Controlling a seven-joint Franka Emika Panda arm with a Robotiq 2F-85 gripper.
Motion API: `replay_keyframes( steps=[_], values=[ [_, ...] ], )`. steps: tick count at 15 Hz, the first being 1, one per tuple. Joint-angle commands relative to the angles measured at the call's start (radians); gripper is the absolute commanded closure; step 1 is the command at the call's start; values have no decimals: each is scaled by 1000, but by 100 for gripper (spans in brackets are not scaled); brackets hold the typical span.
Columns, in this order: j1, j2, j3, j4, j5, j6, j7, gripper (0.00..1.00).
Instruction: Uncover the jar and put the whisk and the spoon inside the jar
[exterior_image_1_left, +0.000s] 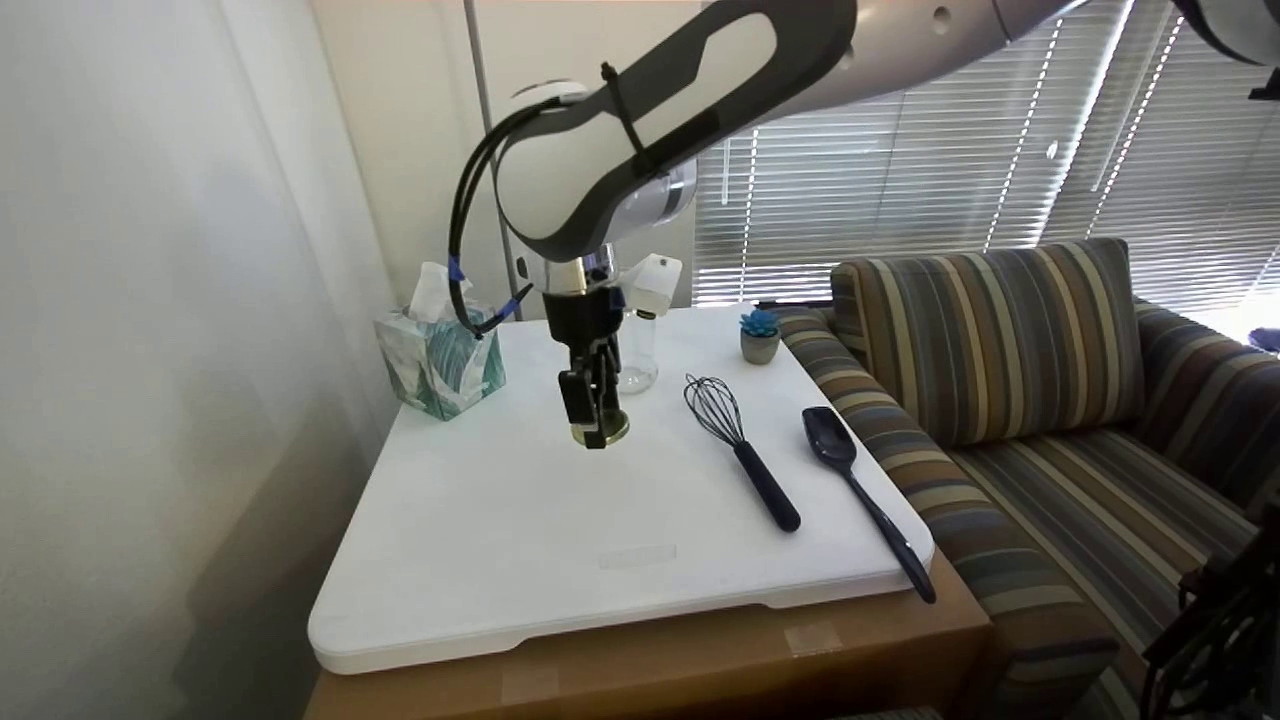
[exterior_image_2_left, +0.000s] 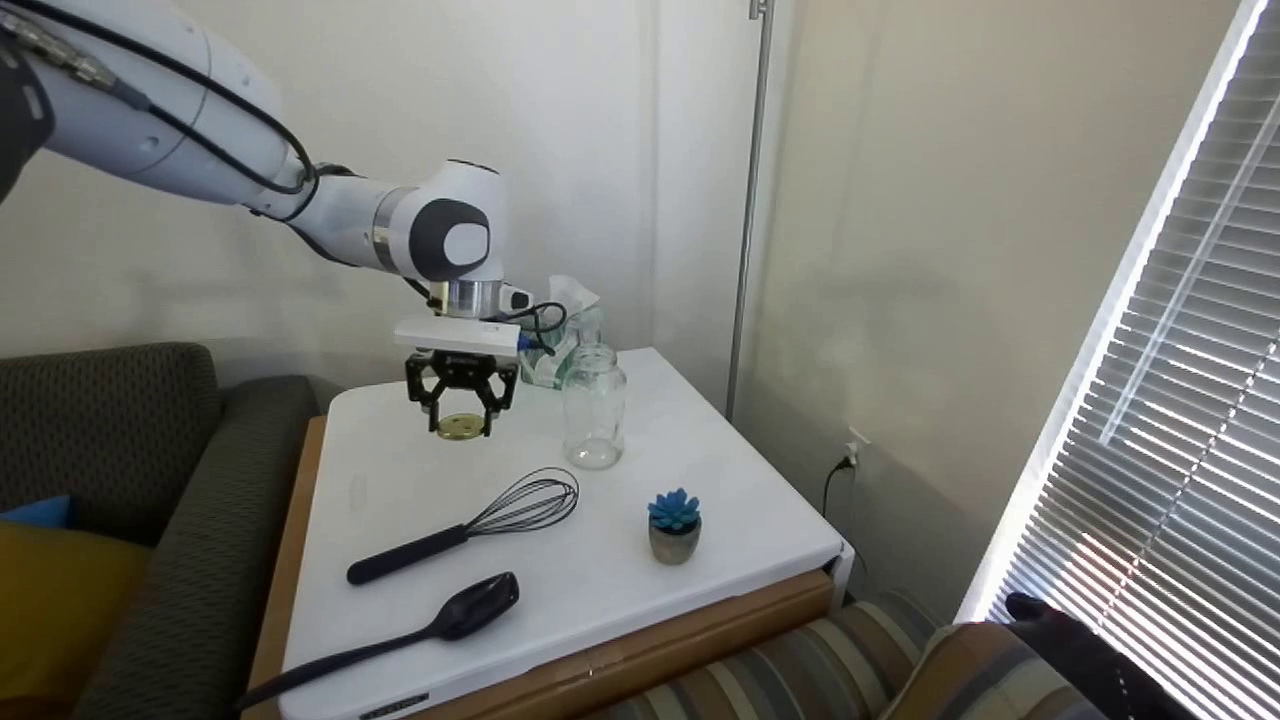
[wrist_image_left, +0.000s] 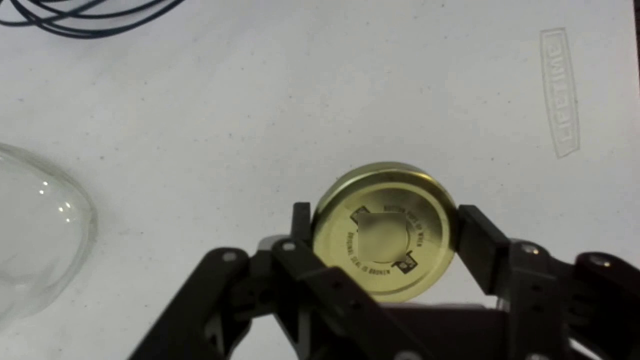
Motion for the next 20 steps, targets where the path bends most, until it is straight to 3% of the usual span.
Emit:
replay_keyframes(
  steps=[1,7,16,17,18,19,20],
  values=[
    [22,-1,-21,-22,-8,35,67,53],
    [31,51,-10,41,8,64,175,53],
    [27,80,12,30,17,78,192,53],
    [26,82,13,31,17,75,186,48],
    [27,82,14,28,16,75,183,18],
    [26,82,16,27,16,75,181,6],
    [25,81,18,26,18,75,181,1]
  ],
)
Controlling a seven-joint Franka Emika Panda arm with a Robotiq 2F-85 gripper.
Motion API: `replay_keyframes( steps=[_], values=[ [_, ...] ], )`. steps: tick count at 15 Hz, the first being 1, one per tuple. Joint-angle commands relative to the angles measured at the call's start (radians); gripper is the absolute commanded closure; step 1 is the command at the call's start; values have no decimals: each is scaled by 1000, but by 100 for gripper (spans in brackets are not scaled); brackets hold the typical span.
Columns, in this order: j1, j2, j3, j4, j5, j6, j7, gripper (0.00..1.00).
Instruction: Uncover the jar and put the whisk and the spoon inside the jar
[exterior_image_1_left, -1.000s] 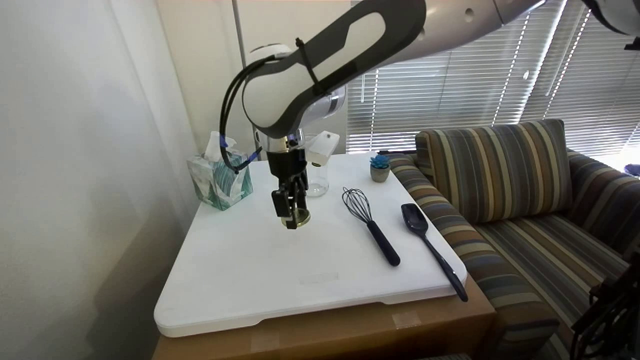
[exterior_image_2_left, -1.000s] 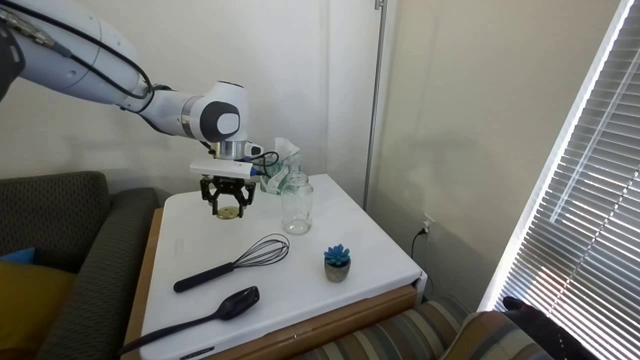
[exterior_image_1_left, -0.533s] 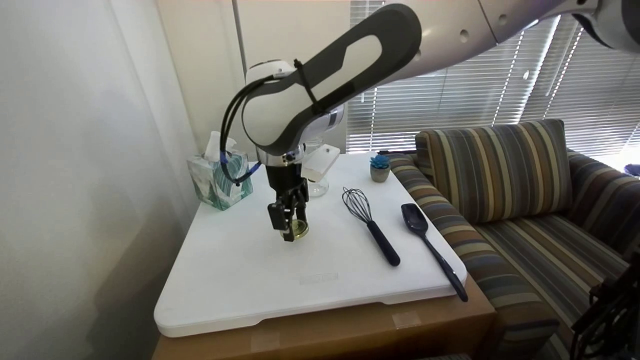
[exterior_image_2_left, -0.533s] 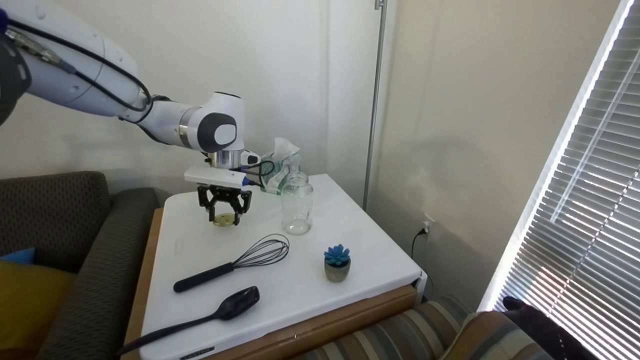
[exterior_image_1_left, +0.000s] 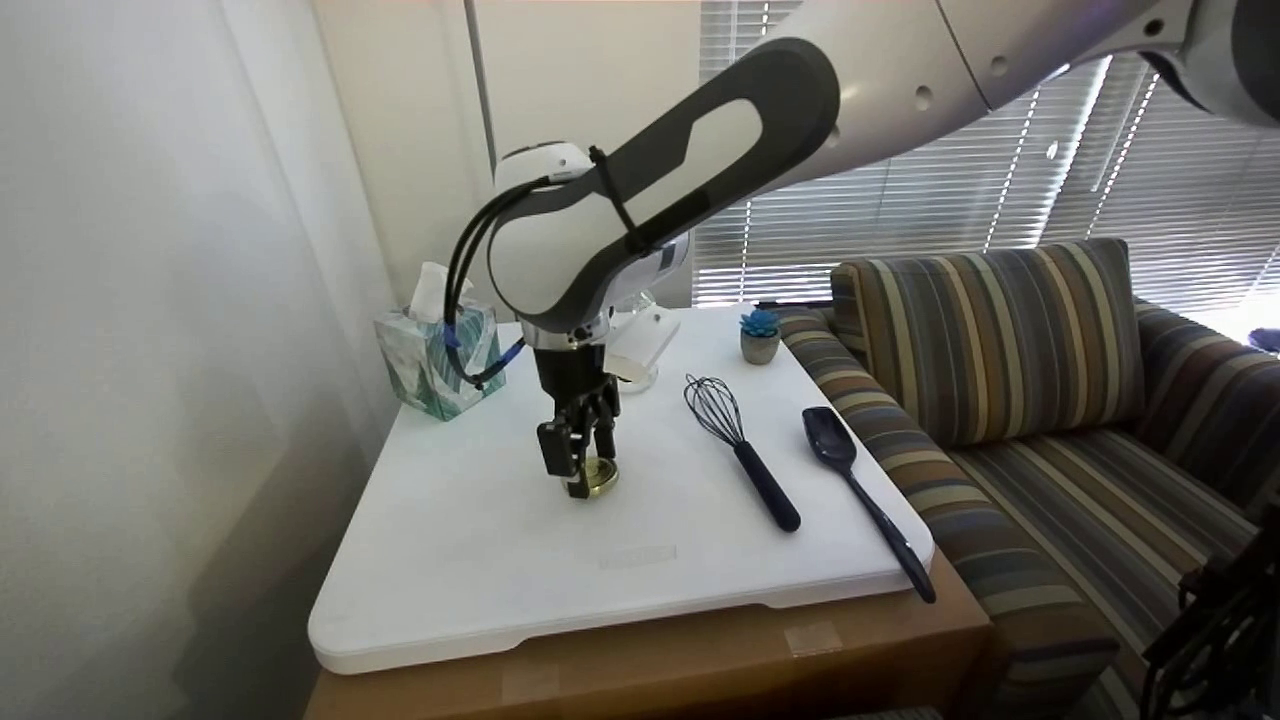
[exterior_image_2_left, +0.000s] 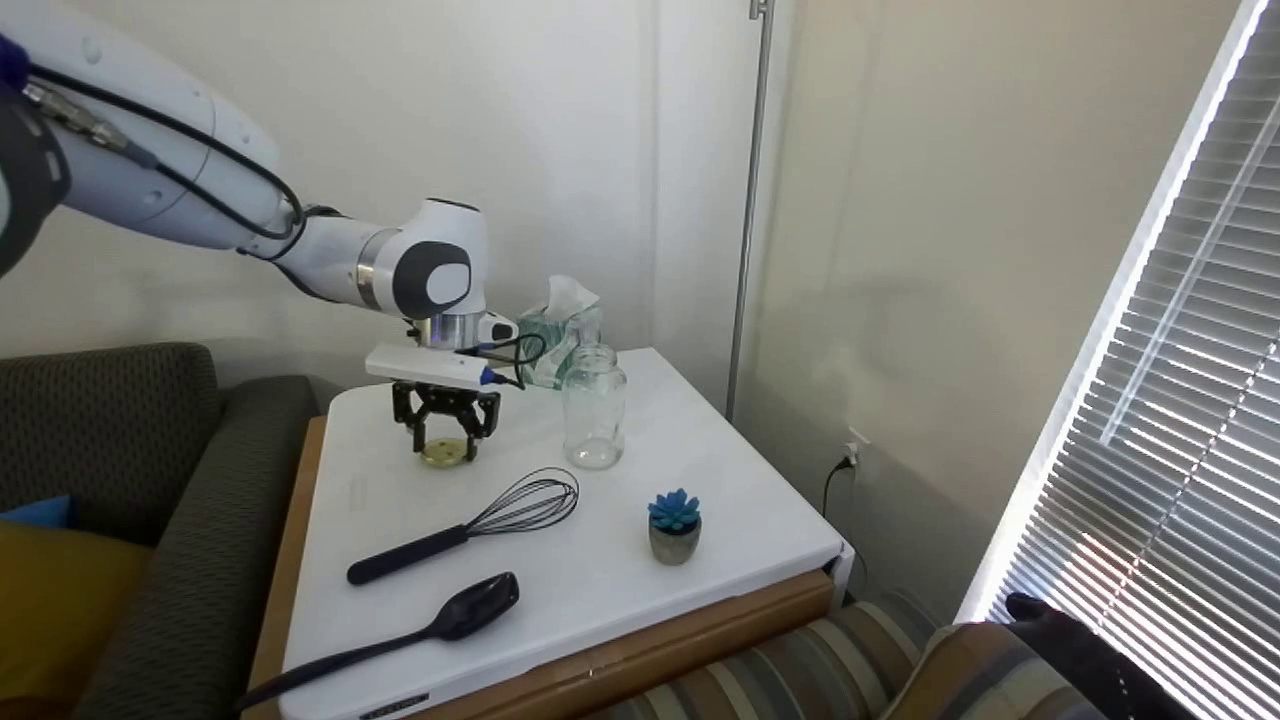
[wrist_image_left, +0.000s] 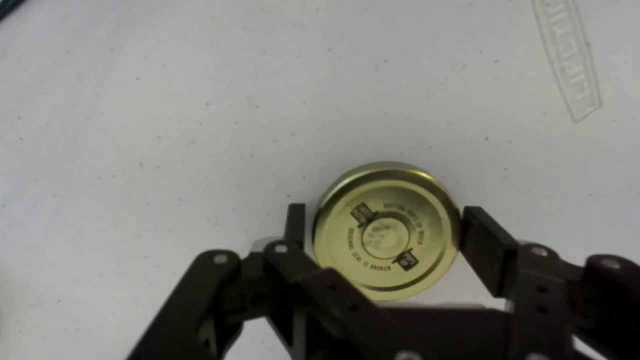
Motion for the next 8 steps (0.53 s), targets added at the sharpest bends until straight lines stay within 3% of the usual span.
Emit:
replay_keyframes(
  steps=[1,8],
  values=[
    [-11,6,16,10,13,2,-18,0],
    [-26,-58,10,13,13,-55,-34,0]
  ],
)
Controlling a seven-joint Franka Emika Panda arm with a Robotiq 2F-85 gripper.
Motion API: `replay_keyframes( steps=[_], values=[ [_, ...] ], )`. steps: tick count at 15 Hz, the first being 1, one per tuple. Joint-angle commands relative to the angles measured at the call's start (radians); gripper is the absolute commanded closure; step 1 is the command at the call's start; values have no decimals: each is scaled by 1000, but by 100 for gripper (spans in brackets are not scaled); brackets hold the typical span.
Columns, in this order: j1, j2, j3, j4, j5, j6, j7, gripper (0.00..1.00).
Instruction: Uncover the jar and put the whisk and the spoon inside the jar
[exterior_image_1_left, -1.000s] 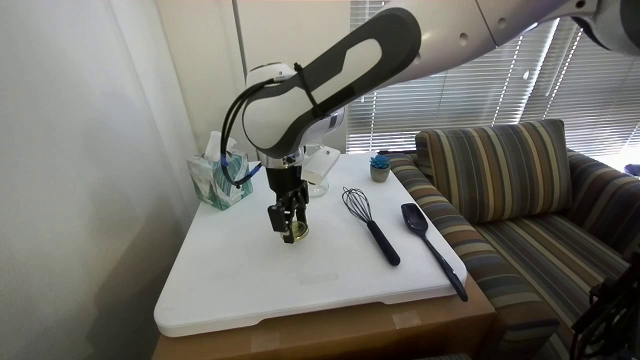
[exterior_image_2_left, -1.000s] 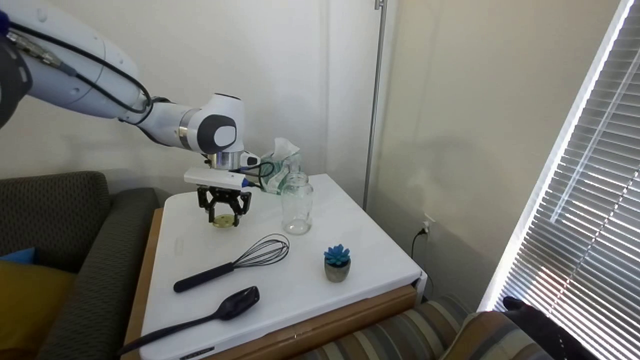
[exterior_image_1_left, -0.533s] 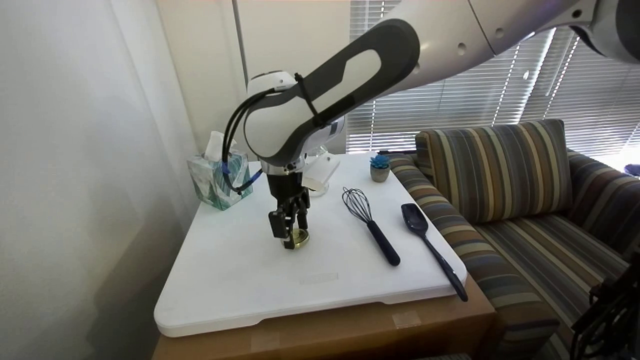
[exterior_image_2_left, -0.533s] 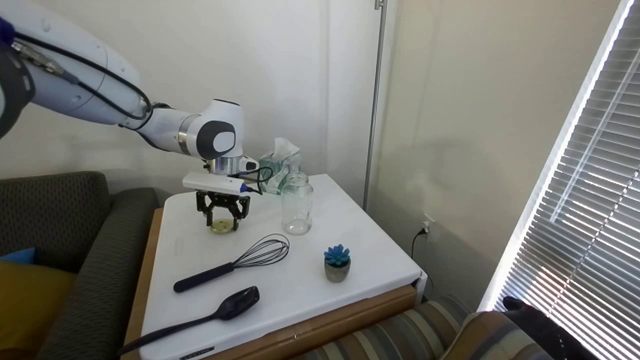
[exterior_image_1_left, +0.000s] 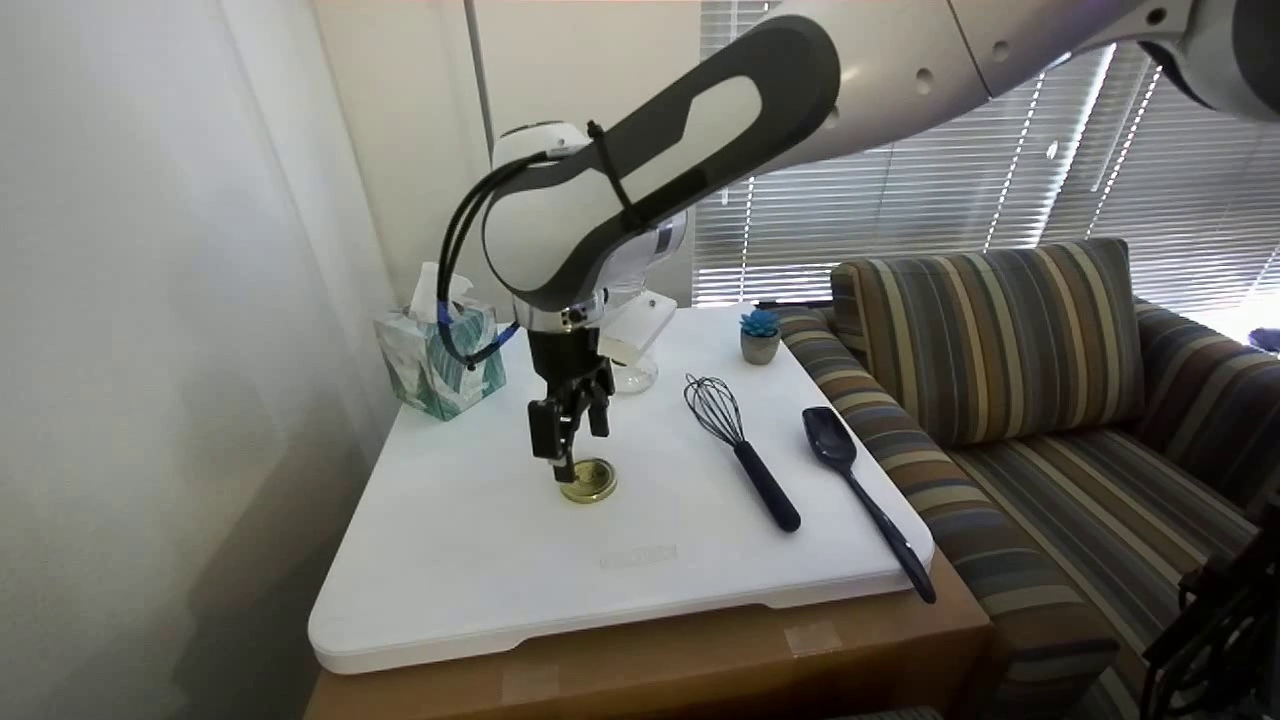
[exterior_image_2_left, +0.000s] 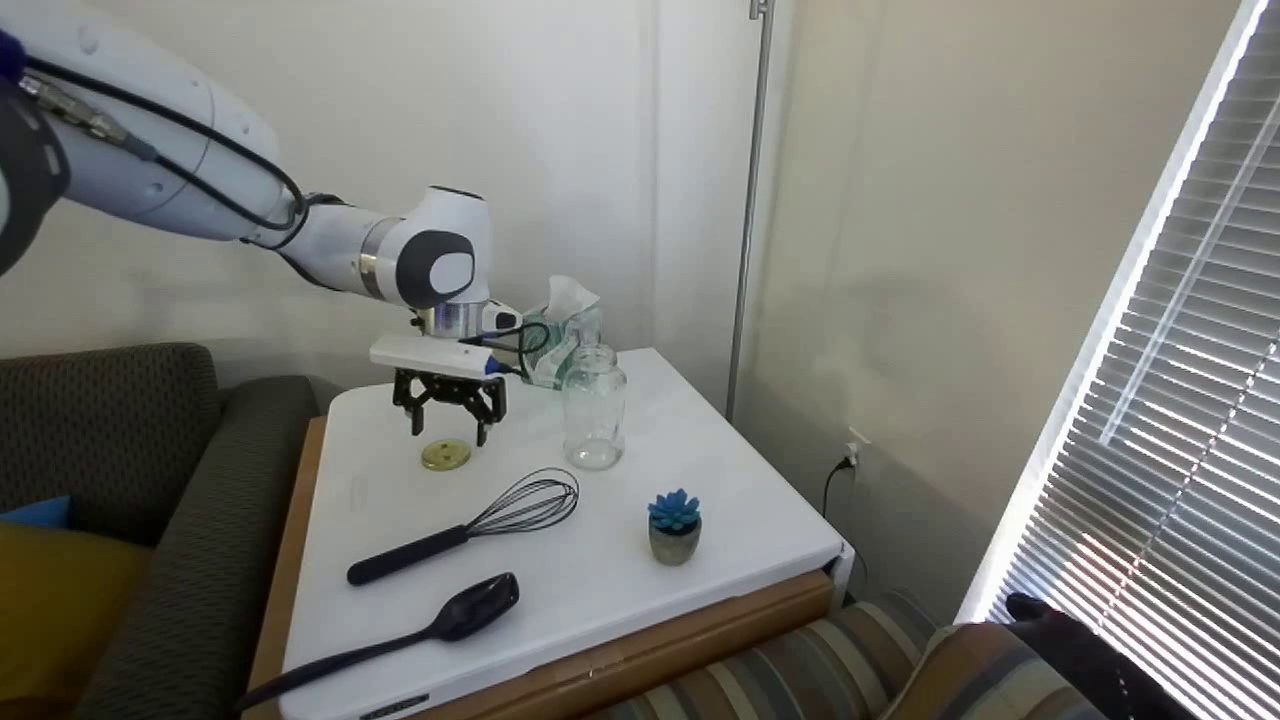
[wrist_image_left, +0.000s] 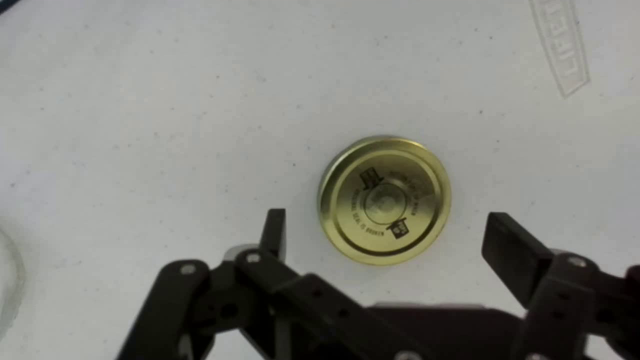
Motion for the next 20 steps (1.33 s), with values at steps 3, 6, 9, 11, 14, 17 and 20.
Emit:
replay_keyframes(
  steps=[3,6,9,11,14,17,20],
  values=[
    [-33,-120,15,-27,11,-130,-43,0],
    [-37,-222,22,-46,12,-261,-80,0],
    [-46,-302,35,-40,25,-420,-123,0],
    [-58,-358,40,-67,41,-476,-117,0],
    [-81,-424,34,-125,78,-483,-110,0],
    [-102,-506,26,-258,110,-420,-101,0],
    [-82,-568,-13,-383,66,-294,-50,0]
  ],
)
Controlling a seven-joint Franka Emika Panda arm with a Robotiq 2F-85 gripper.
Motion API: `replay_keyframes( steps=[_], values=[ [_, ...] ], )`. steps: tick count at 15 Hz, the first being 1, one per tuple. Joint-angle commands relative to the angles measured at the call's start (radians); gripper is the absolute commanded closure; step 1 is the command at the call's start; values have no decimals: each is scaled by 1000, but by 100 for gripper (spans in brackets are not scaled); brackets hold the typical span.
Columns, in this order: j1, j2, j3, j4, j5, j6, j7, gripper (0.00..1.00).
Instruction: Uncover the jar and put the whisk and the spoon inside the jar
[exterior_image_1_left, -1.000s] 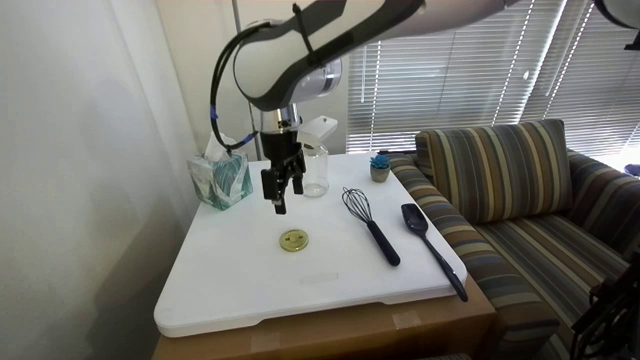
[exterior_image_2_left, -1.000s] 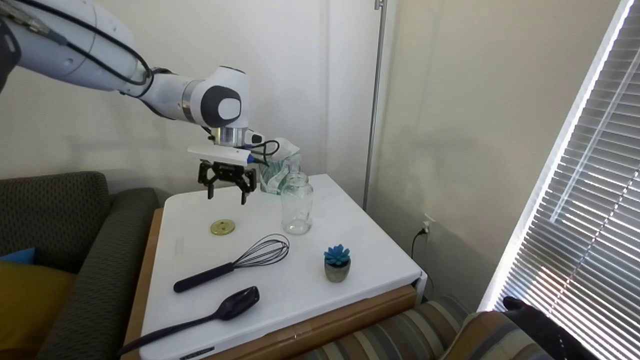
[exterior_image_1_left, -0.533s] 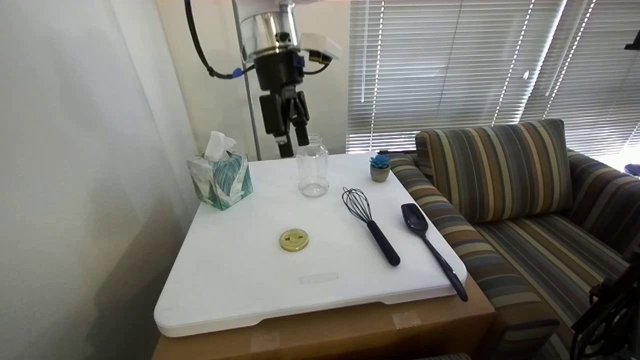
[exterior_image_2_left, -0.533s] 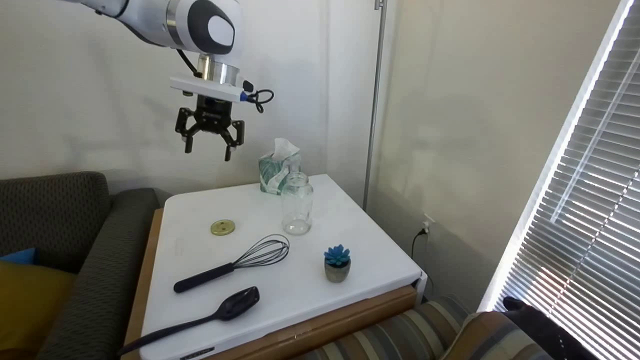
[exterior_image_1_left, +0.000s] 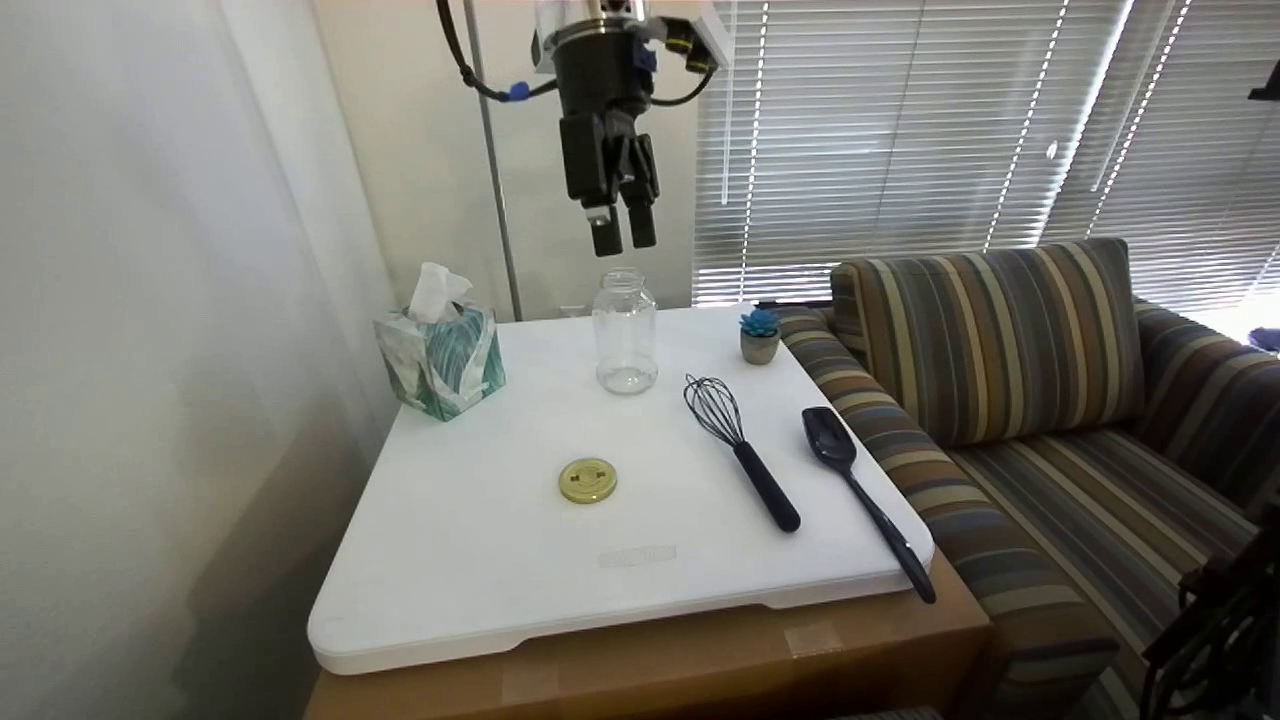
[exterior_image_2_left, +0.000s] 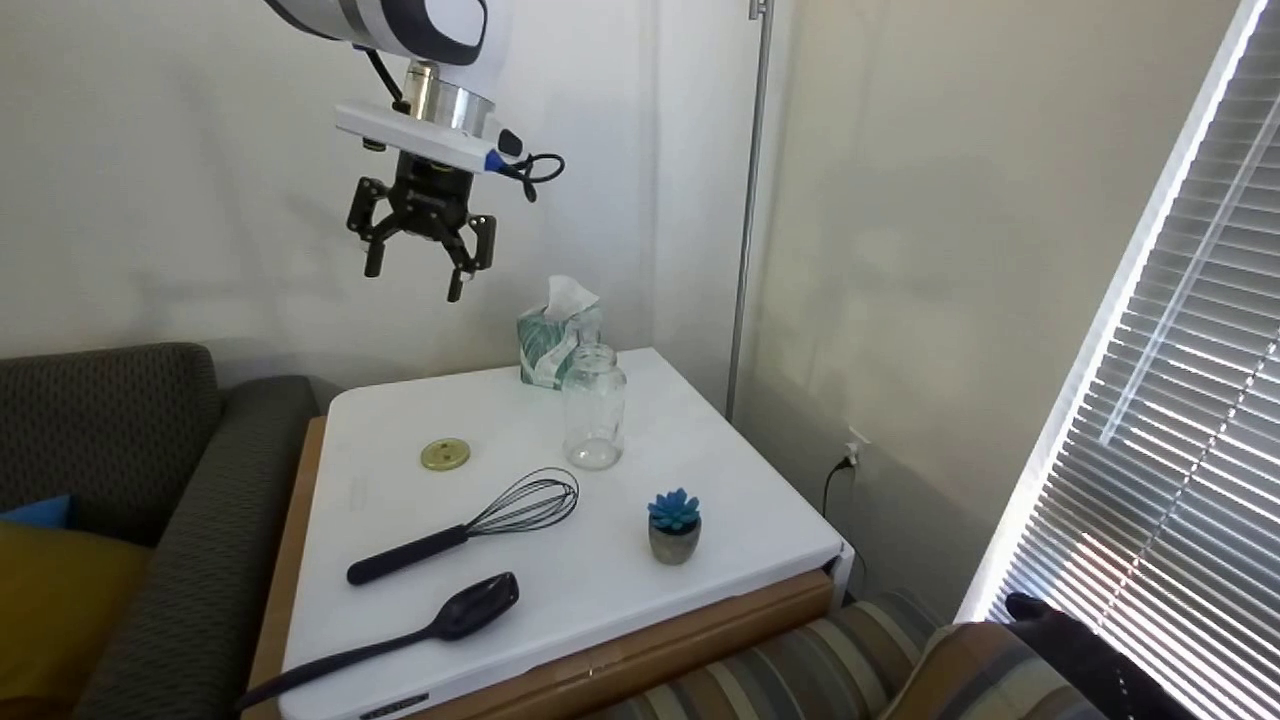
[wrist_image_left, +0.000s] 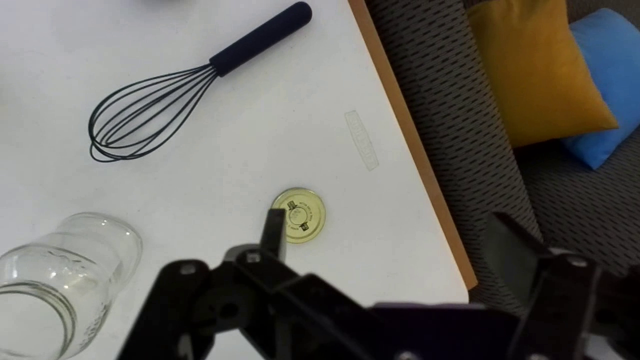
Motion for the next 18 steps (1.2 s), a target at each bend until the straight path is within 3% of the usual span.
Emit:
replay_keyframes(
  steps=[1,2,3,4,13,18],
  values=[
    [18,-131,-40,-240,-36,187,60,0],
    [32,-149,-58,-286,-64,265,96,0],
    [14,-164,-30,-328,-108,341,135,0],
    [-9,-77,5,-173,-89,221,100,0],
    [-10,-83,14,-186,-98,240,110,0],
    [29,-104,-14,-236,-224,366,142,0]
  ],
)
